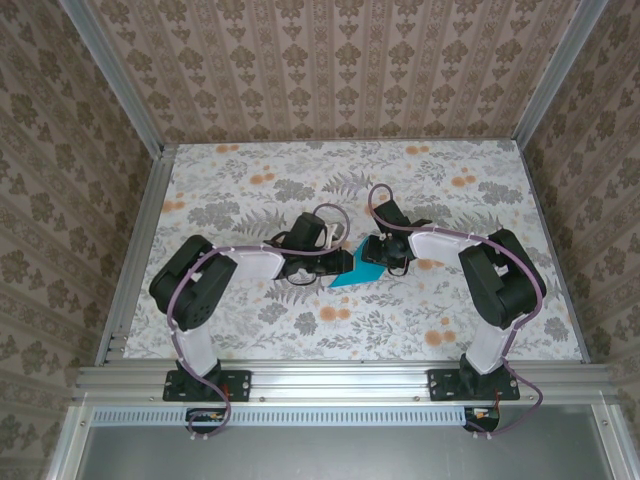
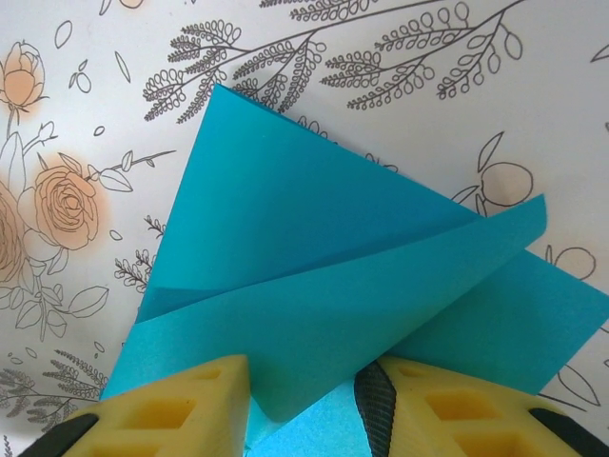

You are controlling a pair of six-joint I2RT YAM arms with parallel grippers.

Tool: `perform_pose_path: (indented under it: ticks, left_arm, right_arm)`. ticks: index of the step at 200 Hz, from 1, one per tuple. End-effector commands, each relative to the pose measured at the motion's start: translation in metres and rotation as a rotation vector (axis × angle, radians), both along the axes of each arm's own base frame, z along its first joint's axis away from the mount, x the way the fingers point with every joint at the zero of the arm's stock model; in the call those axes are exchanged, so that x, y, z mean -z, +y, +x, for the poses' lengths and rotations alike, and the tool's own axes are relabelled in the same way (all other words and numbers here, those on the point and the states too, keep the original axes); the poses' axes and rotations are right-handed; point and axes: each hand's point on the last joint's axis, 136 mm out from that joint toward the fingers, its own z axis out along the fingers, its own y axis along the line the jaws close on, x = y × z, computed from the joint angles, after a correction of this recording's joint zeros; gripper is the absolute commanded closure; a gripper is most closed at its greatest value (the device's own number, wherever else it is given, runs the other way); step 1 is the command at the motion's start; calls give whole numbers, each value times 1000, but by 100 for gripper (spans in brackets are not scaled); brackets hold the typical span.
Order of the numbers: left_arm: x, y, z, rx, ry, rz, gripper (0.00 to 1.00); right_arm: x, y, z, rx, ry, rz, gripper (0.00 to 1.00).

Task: Fold a paper plane with a square sheet of paper (pick it up from the middle)
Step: Fourth fold the wing at the center of the table.

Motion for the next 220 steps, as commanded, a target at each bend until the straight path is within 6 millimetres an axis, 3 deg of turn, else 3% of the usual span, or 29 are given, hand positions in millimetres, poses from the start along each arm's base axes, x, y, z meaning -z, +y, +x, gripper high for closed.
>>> perform_pose_path:
  ticks: [1, 61, 220]
  left_arm:
    - [1, -4, 3, -2, 17, 8, 79]
    - [20, 5, 7, -25, 40, 88, 83]
    - [38, 10, 12, -39, 57, 131, 85]
  right_arm:
    - [41, -27, -34, 33, 149, -120, 61]
    - [44, -30, -37, 48, 162, -131, 61]
    - [49, -36, -42, 75, 184, -152, 64]
